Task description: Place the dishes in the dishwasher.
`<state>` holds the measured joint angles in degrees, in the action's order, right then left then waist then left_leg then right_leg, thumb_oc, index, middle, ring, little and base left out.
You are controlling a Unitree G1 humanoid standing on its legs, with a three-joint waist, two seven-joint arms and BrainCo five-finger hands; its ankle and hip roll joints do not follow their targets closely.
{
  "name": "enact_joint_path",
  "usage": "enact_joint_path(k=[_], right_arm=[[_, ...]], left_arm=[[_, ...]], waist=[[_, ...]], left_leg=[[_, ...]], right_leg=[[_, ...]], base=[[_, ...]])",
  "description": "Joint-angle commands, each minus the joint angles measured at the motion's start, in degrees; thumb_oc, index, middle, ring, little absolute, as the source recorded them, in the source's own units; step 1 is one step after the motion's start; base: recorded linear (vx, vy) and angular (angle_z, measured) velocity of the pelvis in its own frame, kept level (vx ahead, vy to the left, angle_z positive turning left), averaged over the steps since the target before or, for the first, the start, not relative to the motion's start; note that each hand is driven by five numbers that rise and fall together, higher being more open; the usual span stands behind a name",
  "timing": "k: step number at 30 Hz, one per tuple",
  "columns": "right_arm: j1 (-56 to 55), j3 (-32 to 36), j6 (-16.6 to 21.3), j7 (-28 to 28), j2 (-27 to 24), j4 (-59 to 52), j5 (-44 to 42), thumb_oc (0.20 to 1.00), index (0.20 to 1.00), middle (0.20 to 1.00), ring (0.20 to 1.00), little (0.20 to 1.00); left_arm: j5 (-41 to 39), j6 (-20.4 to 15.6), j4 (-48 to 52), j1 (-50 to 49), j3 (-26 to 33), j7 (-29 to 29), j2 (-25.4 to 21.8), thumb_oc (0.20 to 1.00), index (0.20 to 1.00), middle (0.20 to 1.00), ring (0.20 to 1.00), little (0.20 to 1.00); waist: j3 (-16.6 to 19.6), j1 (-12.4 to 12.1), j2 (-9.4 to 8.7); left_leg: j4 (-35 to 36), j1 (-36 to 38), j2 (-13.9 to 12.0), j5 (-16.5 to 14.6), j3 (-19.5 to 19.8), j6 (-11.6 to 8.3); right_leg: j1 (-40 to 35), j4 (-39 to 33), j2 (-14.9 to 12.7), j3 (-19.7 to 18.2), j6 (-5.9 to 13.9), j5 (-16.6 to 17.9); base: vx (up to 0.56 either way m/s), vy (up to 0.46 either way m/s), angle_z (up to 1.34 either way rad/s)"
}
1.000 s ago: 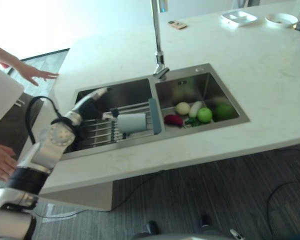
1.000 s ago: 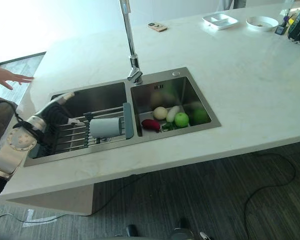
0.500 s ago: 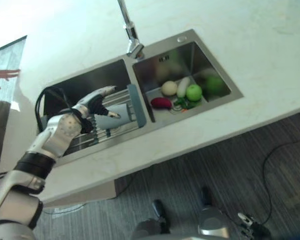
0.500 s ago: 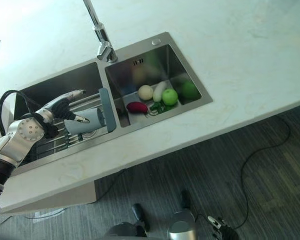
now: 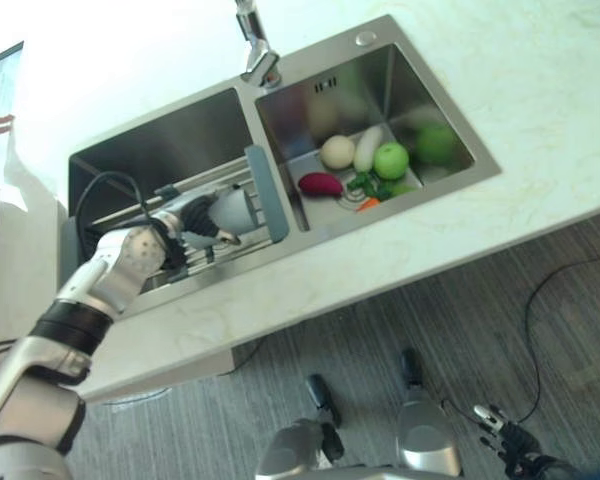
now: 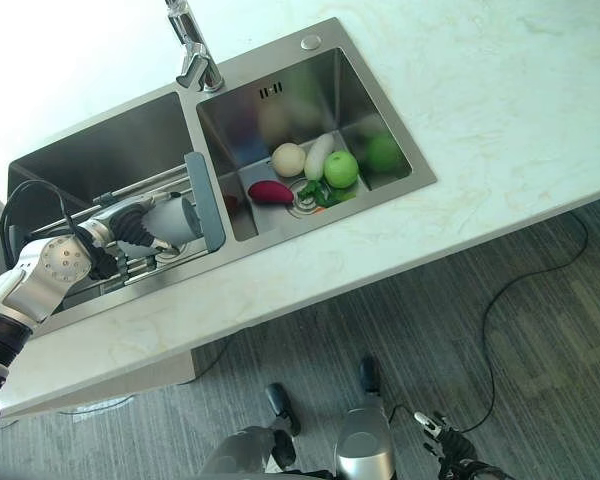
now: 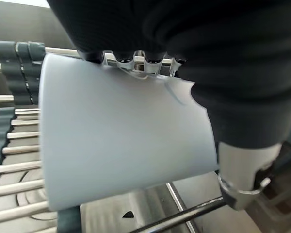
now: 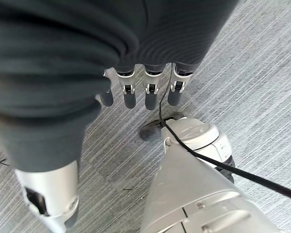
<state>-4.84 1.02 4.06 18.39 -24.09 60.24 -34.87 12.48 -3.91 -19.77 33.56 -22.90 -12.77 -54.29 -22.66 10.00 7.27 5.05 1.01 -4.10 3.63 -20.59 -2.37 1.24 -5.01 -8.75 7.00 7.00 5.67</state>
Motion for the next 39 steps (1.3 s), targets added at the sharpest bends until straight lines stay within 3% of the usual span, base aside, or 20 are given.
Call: enact_joint_path(k=[1, 10, 14, 19, 22, 27, 31, 39], right_arm=[[0.4, 0.6, -0.2, 0.2, 0.1, 0.6, -0.1, 1.0, 1.0, 1.0, 1.0, 1.0], [1.1, 0.1, -0.9, -0.9, 0.3, -0.6, -0.4, 1.0, 1.0, 1.0, 1.0, 1.0], [1.6, 0.0, -1.3, -0.9, 0.1, -1.3, -1.1, 1.0, 1.0, 1.0, 1.0, 1.0], [2.4, -0.6, -1.1, -0.6, 0.2, -1.8, -1.7, 1.0, 1.0, 1.0, 1.0, 1.0], [2.9, -0.7, -1.1, -0.7, 0.4, -2.0, -1.6, 1.0, 1.0, 1.0, 1.0, 1.0], [3.0, -1.5, -0.9, -1.1, 1.3, -2.1, -1.7, 1.0, 1.0, 1.0, 1.0, 1.0], [2.4, -1.3, -0.3, -1.4, 2.3, -1.6, -1.7, 1.0, 1.0, 1.0, 1.0, 1.0], [1.0, -0.5, -0.6, -2.7, 4.5, -0.1, -1.6, 1.0, 1.0, 1.0, 1.0, 1.0]], left_arm=[[0.6, 0.7, -0.1, 3.3, 0.7, 0.1, -3.5, 1.0, 1.0, 1.0, 1.0, 1.0], [3.0, 3.1, -4.3, 1.7, 0.8, -1.7, -3.6, 1.0, 1.0, 1.0, 1.0, 1.0], [3.7, 7.5, -7.9, 1.9, -0.1, -4.2, -3.0, 1.0, 1.0, 1.0, 1.0, 1.0], [5.5, 9.0, -12.1, 1.4, -0.8, -1.0, -1.5, 1.0, 1.0, 1.0, 1.0, 1.0], [6.4, 7.9, -14.3, 1.4, -0.6, 1.4, -0.5, 1.0, 1.0, 1.0, 1.0, 1.0], [4.5, 5.2, -12.3, 2.2, 0.7, 10.1, -0.1, 1.0, 1.0, 1.0, 1.0, 1.0], [2.6, 3.4, -8.0, 1.1, 3.7, 12.9, -0.1, 1.0, 1.0, 1.0, 1.0, 1.0], [1.6, 3.7, 1.1, -7.3, 11.5, 14.4, 1.0, 1.0, 1.0, 1.0, 1.0, 1.0]], waist=[[2.3, -0.5, -0.96], [1.8, -0.8, -1.11], [0.8, -0.8, -1.43], [-0.2, -0.7, -1.97], [-0.7, -0.7, -2.17], [-0.2, -1.2, -2.4], [1.2, -1.9, -2.45], [5.1, -3.7, -2.27]], left_leg=[[-4.8, -1.2, 0.2, -5.9, 4.5, -0.5], [-4.7, -1.7, 0.1, -5.7, 4.6, -0.45], [-5.0, -2.6, 0.0, -5.6, 4.7, -0.45], [-5.5, -3.5, -0.2, -5.6, 4.8, -0.38], [-5.7, -4.0, -0.3, -5.5, 4.8, -0.4], [-5.4, -3.9, -0.2, -5.5, 4.8, -0.3], [-5.2, -2.9, -0.1, -5.7, 4.9, -0.31], [-4.8, 0.4, -0.3, -6.6, 4.9, -0.14]], right_leg=[[2.0, 5.3, -4.6, 1.5, 4.14, -3.9], [2.6, 5.6, -4.7, 1.8, 4.21, -3.7], [3.4, 5.9, -4.5, 1.6, 4.19, -3.6], [4.5, 6.3, -4.4, 1.3, 4.12, -3.4], [5.1, 6.6, -4.4, 1.1, 4.06, -3.3], [5.0, 6.8, -4.3, 1.7, 3.91, -3.6], [3.5, 6.4, -4.3, 2.7, 3.86, -4.1], [-1.0, 5.6, -4.2, 5.0, 3.57, -5.5]], base=[[0.0, 0.0, 0.0], [-0.02, 0.003, 0.02], [-0.05, -0.004, 0.0], [-0.04, -0.003, -0.01], [-0.05, 0.003, -0.04], [-0.04, -0.016, 0.02], [-0.02, -0.032, 0.07], [-0.01, -0.017, 0.05]])
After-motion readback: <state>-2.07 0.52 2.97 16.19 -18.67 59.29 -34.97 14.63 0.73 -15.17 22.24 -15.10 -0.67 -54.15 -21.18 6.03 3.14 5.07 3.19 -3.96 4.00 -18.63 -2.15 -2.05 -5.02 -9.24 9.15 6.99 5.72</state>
